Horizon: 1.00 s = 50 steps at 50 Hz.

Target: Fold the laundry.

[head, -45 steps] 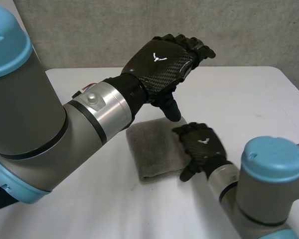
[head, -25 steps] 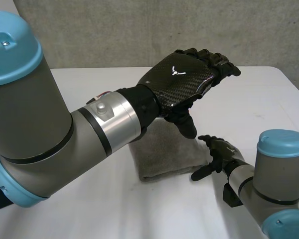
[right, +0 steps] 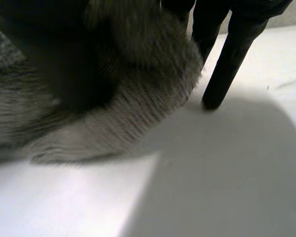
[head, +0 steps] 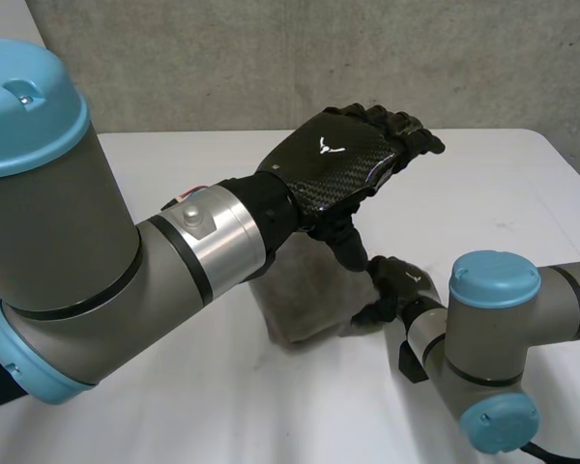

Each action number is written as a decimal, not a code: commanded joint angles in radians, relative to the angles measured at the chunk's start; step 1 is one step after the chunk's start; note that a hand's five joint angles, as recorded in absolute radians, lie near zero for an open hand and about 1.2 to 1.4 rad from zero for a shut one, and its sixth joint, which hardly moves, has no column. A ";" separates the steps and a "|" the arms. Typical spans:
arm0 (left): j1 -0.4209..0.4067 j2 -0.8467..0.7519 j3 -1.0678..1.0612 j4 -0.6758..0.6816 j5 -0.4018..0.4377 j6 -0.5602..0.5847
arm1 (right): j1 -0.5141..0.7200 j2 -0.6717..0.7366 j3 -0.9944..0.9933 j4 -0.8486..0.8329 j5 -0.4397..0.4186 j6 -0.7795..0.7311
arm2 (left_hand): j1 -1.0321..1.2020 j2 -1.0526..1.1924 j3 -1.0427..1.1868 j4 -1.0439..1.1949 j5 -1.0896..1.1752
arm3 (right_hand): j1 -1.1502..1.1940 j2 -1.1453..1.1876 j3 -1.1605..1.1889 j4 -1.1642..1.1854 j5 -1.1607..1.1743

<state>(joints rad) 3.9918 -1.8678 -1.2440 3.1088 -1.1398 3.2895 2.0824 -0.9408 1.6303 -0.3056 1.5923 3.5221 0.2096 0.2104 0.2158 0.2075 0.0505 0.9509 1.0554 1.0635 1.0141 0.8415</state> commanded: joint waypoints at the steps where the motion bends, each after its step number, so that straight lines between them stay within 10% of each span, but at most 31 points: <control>1: 0.007 0.001 -0.012 0.007 0.000 -0.008 | -0.044 -0.016 -0.027 -0.078 0.000 0.002 | -0.035 -0.036 -0.041 -0.033 -0.050 | 0.445 0.341 0.333 0.382 0.380; 28: 0.030 -0.013 -0.015 0.031 0.000 -0.024 | -0.577 0.658 -1.347 0.286 0.219 0.021 | -0.035 -0.036 -0.041 -0.033 -0.050 | 0.445 0.341 0.333 0.382 0.380; 45: -0.003 -0.051 0.032 0.019 -0.018 -0.021 | -0.633 0.671 -1.331 0.250 0.236 0.048 | -0.035 -0.036 -0.041 -0.033 -0.050 | 0.445 0.341 0.333 0.382 0.380; 46: -0.005 -0.051 0.032 0.019 -0.020 -0.021 | -0.634 0.669 -1.324 0.255 0.233 0.048 | -0.035 -0.036 -0.041 -0.033 -0.050 | 0.291 0.186 0.178 0.228 0.226; 47: -0.008 -0.051 0.032 0.019 -0.023 -0.021 | -0.636 0.663 -1.311 0.269 0.221 0.046 | -0.035 -0.036 -0.041 -0.033 -0.050 | -0.490 -0.594 -0.602 -0.553 -0.555; 48: -0.010 -0.048 0.031 0.019 -0.023 -0.022 | -0.636 0.657 -1.302 0.276 0.221 0.046 | -0.035 -0.036 -0.041 -0.033 -0.050 | -0.776 -0.881 -0.889 -0.840 -0.841; 50: -0.010 -0.047 0.031 0.019 -0.023 -0.021 | -0.640 0.631 -1.261 0.290 0.213 0.043 | -0.035 -0.036 -0.041 -0.033 -0.050 | -0.776 -0.881 -0.889 -0.840 -0.841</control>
<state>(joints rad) 3.9892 -1.9191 -1.2116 3.1285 -1.1570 3.2675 1.4464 -0.2758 0.3058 -0.0502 1.8237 3.5696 0.2094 0.2104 0.2158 0.2075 0.0504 0.6470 0.6879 0.7109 0.7199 0.5349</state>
